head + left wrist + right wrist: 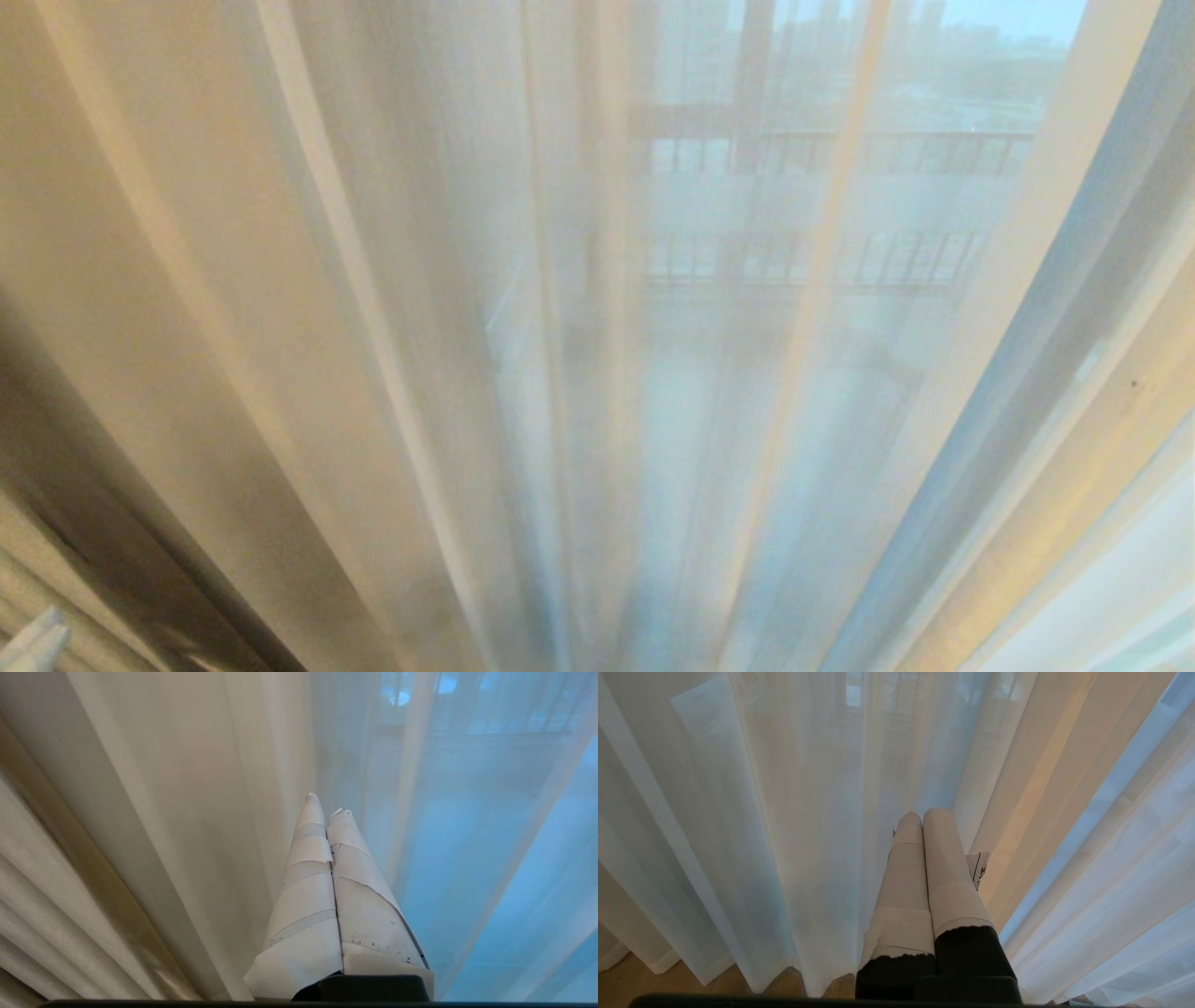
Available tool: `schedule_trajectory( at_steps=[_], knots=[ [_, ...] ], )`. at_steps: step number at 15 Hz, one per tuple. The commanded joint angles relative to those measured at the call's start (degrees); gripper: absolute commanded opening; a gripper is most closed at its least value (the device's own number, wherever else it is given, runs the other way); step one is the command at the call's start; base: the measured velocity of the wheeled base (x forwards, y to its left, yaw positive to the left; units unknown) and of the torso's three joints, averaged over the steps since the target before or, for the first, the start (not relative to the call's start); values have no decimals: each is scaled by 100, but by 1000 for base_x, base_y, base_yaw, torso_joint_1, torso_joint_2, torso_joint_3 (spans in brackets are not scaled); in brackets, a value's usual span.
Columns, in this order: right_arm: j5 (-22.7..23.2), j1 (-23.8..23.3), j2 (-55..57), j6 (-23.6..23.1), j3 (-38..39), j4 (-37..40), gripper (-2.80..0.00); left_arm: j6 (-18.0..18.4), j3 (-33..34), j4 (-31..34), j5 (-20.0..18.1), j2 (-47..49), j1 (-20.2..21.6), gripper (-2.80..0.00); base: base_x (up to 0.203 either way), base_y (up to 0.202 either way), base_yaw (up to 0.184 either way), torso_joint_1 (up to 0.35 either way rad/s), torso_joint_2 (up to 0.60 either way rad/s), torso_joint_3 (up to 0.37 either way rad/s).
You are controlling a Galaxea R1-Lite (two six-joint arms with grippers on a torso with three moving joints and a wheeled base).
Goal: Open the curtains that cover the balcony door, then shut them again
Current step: Close the outer curtains on both sides
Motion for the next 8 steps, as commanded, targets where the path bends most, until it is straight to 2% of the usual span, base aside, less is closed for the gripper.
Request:
schedule_trajectory(
  at_steps=[1,3,6,8],
  knots=[
    [6,0,7,-3,0,6,-280,80,13,16,72,-325,-352,-280,0,0,0,0,0,0],
    [12,0,7,-3,0,2,-280,190,13,200,112,-719,-378,-280,0,0,0,0,0,0],
    [12,0,7,-3,0,0,-280,202,13,1210,271,-1501,-335,-280,0,0,0,0,0,0],
    [12,0,7,-3,0,0,-280,115,13,1258,267,-1501,-330,-280,0,0,0,0,0,0]
  ],
)
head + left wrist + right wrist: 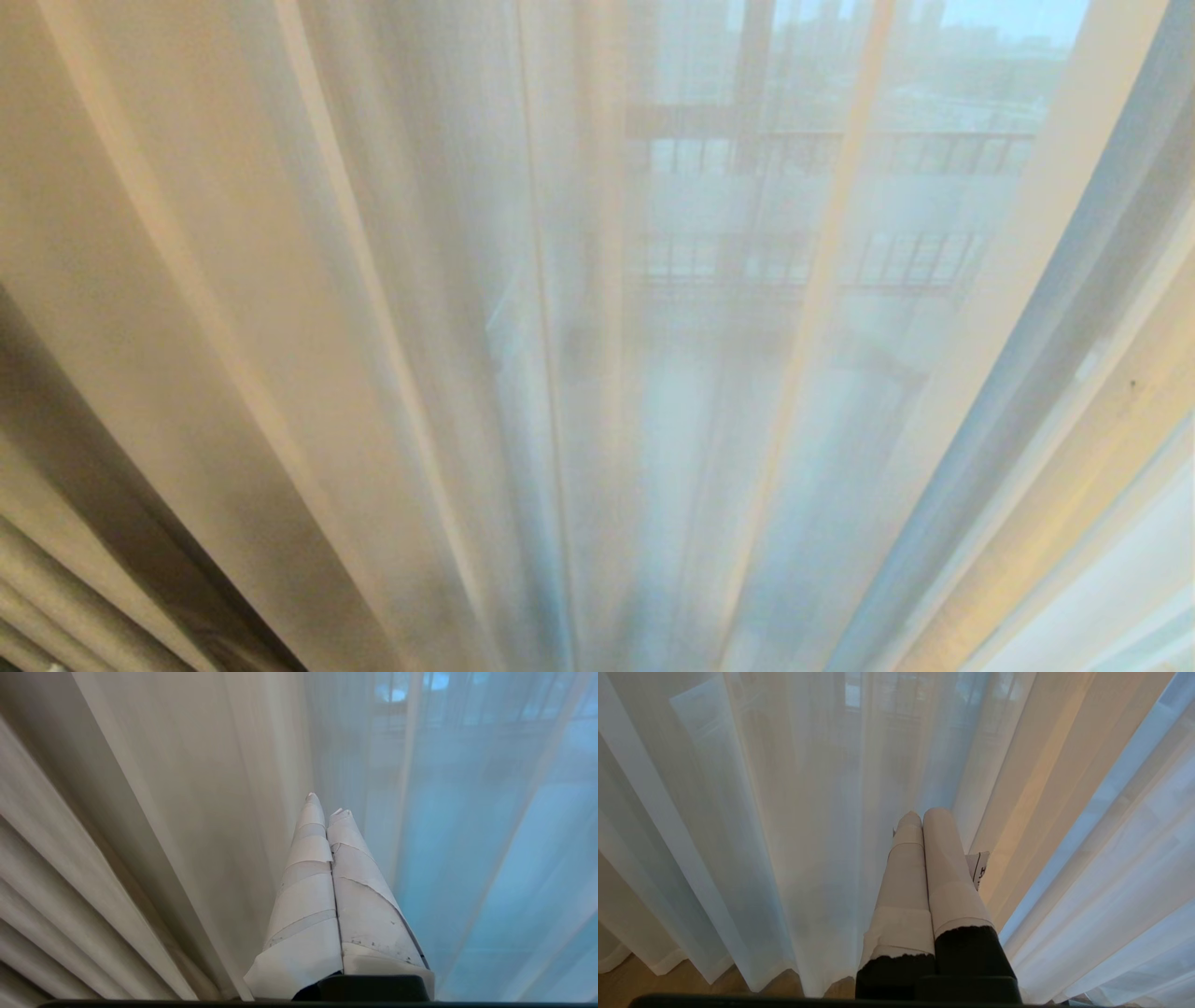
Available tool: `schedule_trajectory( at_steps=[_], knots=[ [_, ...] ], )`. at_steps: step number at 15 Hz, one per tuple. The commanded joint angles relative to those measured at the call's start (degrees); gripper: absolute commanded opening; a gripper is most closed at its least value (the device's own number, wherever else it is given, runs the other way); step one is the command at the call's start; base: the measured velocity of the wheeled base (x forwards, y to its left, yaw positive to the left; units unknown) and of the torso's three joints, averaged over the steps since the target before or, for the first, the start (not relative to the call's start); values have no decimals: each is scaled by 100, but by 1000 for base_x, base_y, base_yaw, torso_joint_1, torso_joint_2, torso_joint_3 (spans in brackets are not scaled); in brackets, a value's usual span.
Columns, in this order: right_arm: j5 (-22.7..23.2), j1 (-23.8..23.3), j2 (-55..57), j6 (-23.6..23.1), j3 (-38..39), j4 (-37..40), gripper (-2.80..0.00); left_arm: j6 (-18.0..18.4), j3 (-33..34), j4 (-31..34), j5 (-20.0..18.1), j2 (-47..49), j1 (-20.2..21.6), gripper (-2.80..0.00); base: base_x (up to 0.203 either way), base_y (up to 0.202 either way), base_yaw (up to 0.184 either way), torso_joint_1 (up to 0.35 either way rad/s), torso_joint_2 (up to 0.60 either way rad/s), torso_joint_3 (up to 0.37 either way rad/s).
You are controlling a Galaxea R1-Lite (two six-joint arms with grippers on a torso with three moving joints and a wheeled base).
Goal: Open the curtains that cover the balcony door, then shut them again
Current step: Close the outer curtains on both sides
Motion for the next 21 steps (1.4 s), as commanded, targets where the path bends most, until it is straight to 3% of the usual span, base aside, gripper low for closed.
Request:
schedule_trajectory(
  at_steps=[1,16,21],
  knots=[
    [7,0,7,-9,0,-3,-280,-86,0,63,-103,-209,5,-280,0,0,0,0,0,0],
    [1,0,7,-5,0,-2,-280,-411,0,328,-151,-209,5,-280,0,0,0,0,0,0],
    [6,0,7,-5,0,-3,-280,-420,0,333,-156,-209,5,-280,1,128,2,5,3,1]
  ],
)
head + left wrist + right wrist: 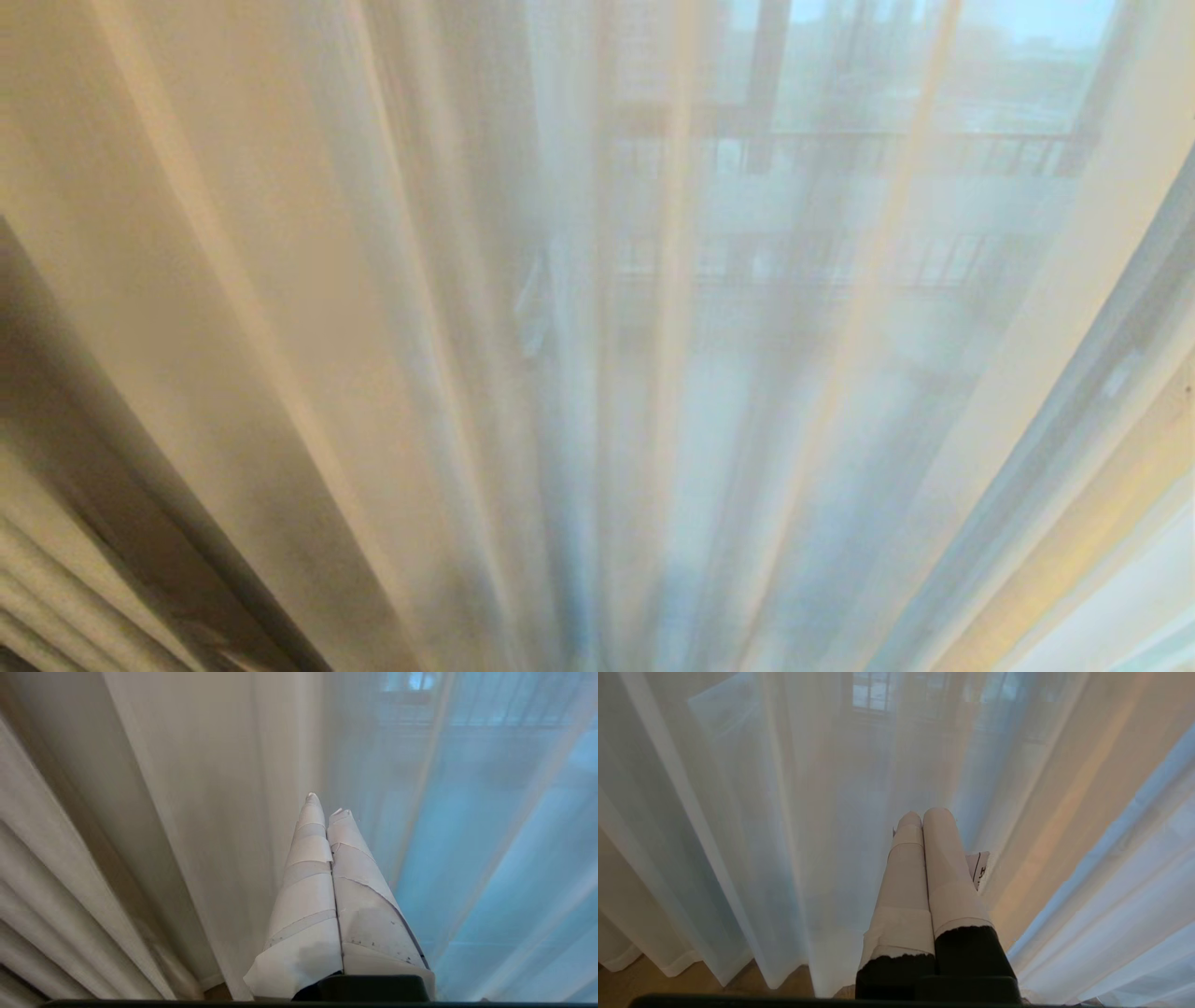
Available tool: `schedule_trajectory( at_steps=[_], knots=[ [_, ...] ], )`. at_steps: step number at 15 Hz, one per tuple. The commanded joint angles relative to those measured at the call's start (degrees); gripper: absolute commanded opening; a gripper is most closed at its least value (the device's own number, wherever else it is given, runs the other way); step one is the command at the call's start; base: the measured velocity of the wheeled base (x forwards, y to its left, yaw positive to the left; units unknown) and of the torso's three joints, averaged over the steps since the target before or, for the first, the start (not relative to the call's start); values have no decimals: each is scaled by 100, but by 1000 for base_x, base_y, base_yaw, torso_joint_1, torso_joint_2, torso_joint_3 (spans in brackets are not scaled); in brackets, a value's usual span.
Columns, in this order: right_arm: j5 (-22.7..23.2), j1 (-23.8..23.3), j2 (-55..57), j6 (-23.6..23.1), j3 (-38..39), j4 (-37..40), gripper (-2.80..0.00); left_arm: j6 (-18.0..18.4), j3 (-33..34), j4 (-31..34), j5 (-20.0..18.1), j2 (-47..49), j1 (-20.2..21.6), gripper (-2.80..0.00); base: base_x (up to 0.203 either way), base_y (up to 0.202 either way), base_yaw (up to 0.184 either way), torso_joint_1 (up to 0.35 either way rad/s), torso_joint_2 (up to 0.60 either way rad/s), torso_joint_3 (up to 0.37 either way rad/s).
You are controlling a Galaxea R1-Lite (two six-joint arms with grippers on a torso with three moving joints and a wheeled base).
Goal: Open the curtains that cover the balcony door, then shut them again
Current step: Close the outer curtains on both sides
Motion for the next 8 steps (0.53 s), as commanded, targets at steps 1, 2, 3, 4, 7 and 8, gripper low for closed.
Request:
schedule_trajectory(
  at_steps=[1,2,3,4,7,8],
  knots=[
    [3,7,7,-11,0,12,-280,6,0,-1,-4,-13,5,-280,0,49,6,7,-1,2],
    [5,7,7,-5,0,13,-280,6,0,-1,1,-13,5,-280,0,0,0,0,0,0],
    [-1,7,7,-5,0,5,-280,-3,0,-1,1,-13,5,-280,0,0,0,0,0,0],
    [5,7,7,-5,0,12,-280,-3,0,-1,1,-13,5,-280,0,0,0,0,0,0],
    [-4,7,7,-5,0,6,-280,24,0,-1,-8,-13,5,-280,0,0,0,0,0,0],
    [-4,7,7,-5,0,13,-280,6,0,-1,1,-13,5,-280,0,0,0,0,0,0]
  ],
)
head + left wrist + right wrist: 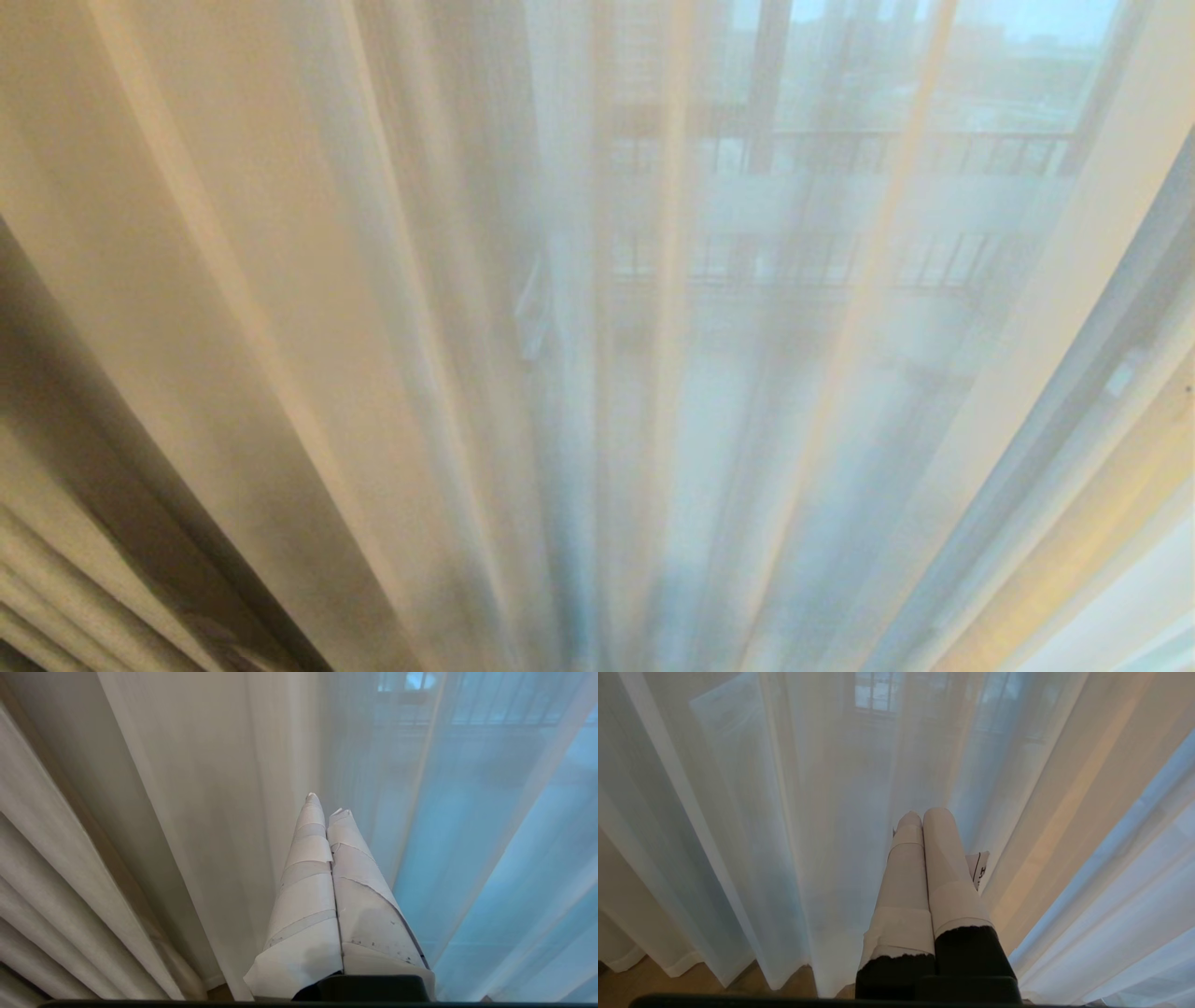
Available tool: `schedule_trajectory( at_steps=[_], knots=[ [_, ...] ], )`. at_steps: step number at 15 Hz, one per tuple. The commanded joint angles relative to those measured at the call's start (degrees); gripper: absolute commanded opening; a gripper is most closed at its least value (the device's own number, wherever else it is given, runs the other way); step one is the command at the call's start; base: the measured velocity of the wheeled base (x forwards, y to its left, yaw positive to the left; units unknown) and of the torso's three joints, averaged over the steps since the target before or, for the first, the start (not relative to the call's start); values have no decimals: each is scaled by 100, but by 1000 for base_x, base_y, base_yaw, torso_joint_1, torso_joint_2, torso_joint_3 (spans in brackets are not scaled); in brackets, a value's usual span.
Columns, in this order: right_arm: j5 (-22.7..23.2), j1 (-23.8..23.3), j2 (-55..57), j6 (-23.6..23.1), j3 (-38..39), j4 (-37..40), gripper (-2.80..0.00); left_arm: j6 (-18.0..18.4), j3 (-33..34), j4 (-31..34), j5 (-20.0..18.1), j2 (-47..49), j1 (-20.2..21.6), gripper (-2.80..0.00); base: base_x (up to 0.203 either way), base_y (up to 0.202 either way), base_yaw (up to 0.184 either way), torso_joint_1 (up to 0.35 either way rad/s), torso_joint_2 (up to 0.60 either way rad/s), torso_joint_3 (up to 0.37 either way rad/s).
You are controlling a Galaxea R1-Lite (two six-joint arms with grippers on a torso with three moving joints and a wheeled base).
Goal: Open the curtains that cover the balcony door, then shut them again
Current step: Close the outer curtains on both sides
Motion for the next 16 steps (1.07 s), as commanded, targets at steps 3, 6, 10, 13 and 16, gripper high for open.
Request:
schedule_trajectory(
  at_steps=[3,6,10,13,16],
  knots=[
    [9,0,7,-13,0,-9,-280,-23,0,-1,9,-11,0,-280,0,0,0,0,0,0],
    [9,0,7,-6,0,-8,-280,-9,0,-85,9,-11,0,-280,0,0,0,0,0,0],
    [2,0,7,-5,0,0,-280,367,-40,-1309,-7,-11,0,-280,0,0,0,0,0,0],
    [1,0,7,-14,0,0,-280,593,-320,-1592,-180,-11,0,-280,0,0,0,0,0,0],
    [1,0,7,-5,0,0,-280,573,-1061,-1048,-314,139,0,-280,0,0,0,0,0,0]
  ],
)
